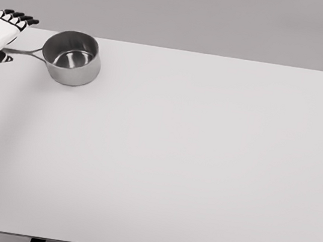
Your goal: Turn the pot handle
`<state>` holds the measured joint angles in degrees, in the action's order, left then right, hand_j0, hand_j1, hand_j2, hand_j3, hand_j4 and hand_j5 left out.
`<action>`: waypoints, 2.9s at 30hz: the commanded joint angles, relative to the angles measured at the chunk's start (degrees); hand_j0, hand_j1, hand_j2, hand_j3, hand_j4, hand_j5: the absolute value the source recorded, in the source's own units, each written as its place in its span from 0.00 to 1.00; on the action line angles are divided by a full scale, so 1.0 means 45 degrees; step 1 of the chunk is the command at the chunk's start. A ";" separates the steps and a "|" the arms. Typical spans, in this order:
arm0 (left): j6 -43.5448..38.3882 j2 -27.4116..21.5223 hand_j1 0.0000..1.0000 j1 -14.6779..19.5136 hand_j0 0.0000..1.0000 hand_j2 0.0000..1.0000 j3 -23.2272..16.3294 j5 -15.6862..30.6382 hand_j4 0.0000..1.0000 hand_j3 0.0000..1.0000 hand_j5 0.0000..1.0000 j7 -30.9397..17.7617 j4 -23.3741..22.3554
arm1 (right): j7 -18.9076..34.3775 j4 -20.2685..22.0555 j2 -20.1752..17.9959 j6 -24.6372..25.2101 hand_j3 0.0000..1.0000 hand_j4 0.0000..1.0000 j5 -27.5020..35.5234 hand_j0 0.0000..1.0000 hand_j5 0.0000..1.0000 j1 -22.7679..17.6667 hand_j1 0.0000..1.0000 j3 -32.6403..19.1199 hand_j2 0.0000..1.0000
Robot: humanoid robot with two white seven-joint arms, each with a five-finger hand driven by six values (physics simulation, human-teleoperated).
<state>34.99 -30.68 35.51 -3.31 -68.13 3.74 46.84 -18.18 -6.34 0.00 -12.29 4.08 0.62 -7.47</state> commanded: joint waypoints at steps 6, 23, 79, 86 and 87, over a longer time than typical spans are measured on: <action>0.0001 0.0001 1.00 0.0215 1.00 1.00 0.0012 -0.0154 1.00 1.00 1.00 0.0008 -0.0388 | -0.0004 0.0002 0.0000 -0.0004 1.00 1.00 0.0012 1.00 1.00 0.0000 1.00 0.0001 1.00; 0.0001 0.0001 1.00 0.0684 1.00 1.00 -0.0007 -0.0623 1.00 1.00 1.00 0.0009 -0.1053 | -0.0004 0.0002 0.0000 -0.0004 1.00 1.00 0.0012 1.00 1.00 0.0000 1.00 0.0001 1.00; 0.0001 0.0392 1.00 0.2461 1.00 1.00 -0.1745 -0.0642 1.00 1.00 1.00 0.0301 -0.2128 | -0.0004 0.0002 0.0000 -0.0004 1.00 1.00 0.0012 1.00 1.00 0.0000 1.00 0.0001 1.00; 0.0001 0.0294 1.00 0.1934 1.00 1.00 -0.1648 -0.0545 1.00 1.00 1.00 0.0282 -0.0681 | -0.0004 0.0002 0.0000 -0.0004 1.00 1.00 0.0012 1.00 1.00 0.0000 1.00 0.0001 1.00; 0.0001 0.0294 1.00 0.1836 1.00 1.00 -0.1628 -0.0525 1.00 1.00 1.00 0.0282 -0.0662 | -0.0004 0.0002 0.0000 -0.0004 1.00 1.00 0.0012 1.00 1.00 0.0000 1.00 0.0001 1.00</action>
<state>34.99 -29.21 43.77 -10.87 -71.02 5.01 42.36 -18.19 -6.34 0.00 -12.29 4.08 0.62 -7.47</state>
